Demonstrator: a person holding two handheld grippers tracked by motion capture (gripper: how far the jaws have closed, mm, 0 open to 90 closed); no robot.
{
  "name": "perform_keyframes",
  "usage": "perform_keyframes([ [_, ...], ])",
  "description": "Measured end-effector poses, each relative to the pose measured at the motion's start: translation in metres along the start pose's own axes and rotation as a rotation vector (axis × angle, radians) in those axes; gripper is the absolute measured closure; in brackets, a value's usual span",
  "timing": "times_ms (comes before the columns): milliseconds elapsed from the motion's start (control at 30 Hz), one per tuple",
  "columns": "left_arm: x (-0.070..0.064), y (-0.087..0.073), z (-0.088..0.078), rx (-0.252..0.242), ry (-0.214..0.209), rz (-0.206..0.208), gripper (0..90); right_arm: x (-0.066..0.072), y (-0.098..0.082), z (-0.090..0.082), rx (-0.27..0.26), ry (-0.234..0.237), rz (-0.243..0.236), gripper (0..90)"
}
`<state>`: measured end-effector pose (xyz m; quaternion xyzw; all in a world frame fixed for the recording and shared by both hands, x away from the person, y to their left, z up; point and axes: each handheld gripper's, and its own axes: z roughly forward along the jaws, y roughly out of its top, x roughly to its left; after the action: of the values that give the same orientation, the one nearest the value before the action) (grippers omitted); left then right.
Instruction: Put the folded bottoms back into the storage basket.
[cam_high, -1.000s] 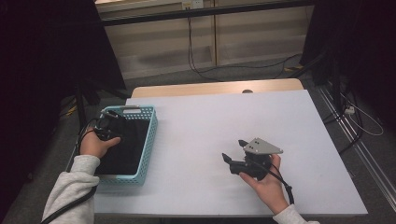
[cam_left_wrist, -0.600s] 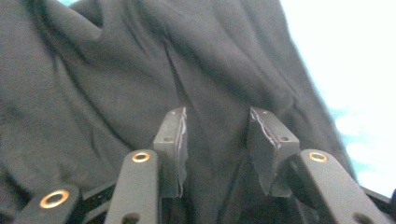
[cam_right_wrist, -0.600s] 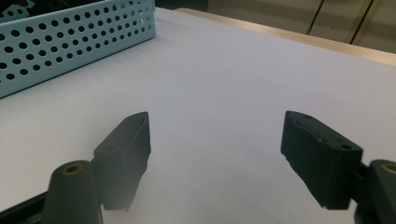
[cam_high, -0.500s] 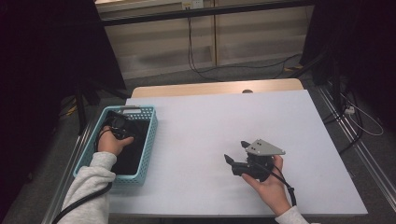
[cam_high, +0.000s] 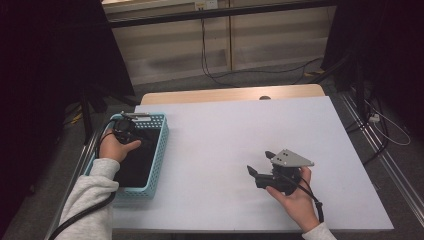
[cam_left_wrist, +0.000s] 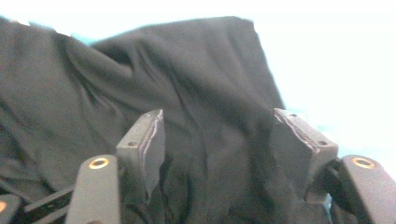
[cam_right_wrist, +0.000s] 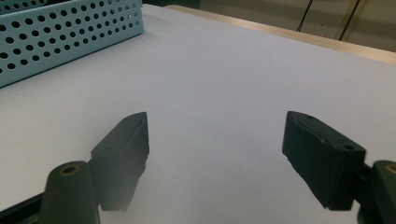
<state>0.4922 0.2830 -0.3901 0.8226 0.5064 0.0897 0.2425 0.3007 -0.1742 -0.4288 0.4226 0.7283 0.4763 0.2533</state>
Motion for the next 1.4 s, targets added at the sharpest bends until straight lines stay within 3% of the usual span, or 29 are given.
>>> perform_keyframes([
  [267, -0.02, 0.012, -0.028, -0.083, -0.055, 0.042, 29.6, -0.009, -0.005, -0.007, 0.01, 0.007, 0.013, 21.6],
  [433, -0.039, 0.016, -0.038, -0.101, -0.12, 0.086, 26.8, -0.016, -0.011, -0.012, 0.032, 0.012, 0.012, 21.3],
  [533, -0.055, 0.017, -0.04, -0.119, -0.136, 0.121, 25.6, -0.019, -0.014, -0.014, 0.04, 0.015, 0.019, 21.3],
  [833, -0.106, 0.009, -0.025, -0.128, -0.234, 0.235, 21.6, -0.027, -0.021, -0.02, 0.052, 0.015, 0.031, 20.9],
  [1000, -0.129, 0.001, -0.013, -0.128, -0.279, 0.268, 20.8, -0.032, -0.024, -0.026, 0.057, 0.01, 0.031, 20.6],
  [1400, -0.153, -0.021, 0.006, -0.133, -0.347, 0.306, 18.7, -0.041, -0.034, -0.04, 0.072, 0.012, 0.029, 20.3],
])
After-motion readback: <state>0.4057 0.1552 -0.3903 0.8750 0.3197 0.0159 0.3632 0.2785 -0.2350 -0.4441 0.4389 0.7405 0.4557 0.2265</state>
